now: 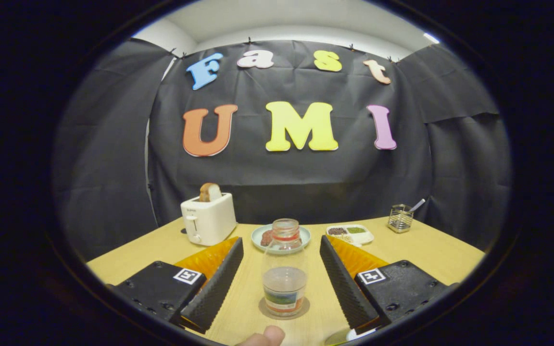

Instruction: Take the bottle from table, then pour the juice into the cup, finally place the bottle on the coaster

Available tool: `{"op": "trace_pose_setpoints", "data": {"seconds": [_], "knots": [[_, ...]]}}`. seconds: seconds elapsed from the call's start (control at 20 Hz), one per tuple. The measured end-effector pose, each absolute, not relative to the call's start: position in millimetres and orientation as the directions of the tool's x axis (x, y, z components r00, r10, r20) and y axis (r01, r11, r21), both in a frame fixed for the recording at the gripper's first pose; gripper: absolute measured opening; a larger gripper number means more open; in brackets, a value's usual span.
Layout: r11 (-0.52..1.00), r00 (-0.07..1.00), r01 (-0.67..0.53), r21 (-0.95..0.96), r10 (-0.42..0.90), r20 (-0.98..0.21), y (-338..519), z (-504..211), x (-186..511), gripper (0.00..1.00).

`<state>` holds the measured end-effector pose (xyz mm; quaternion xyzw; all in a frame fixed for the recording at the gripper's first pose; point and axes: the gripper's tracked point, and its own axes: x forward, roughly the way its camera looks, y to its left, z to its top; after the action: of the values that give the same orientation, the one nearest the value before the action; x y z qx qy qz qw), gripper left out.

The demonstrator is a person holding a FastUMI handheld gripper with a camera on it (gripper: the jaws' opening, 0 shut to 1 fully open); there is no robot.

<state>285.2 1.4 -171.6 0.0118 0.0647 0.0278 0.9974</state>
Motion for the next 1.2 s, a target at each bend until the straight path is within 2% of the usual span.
{"op": "trace_pose_setpoints", "data": {"seconds": [0.45,0.9,1.2], "knots": [[0.999,0.995,-0.029,-0.029,0.026,-0.099,-18.8,-104.7,188.4,1.00],[0.998,0.998,-0.024,0.064,0.028,-0.058,-25.1,-49.8,131.4,1.00],[1.000,0.999,0.021,0.023,-0.020,-0.033,-42.1,-5.2,85.9,1.00]]}}
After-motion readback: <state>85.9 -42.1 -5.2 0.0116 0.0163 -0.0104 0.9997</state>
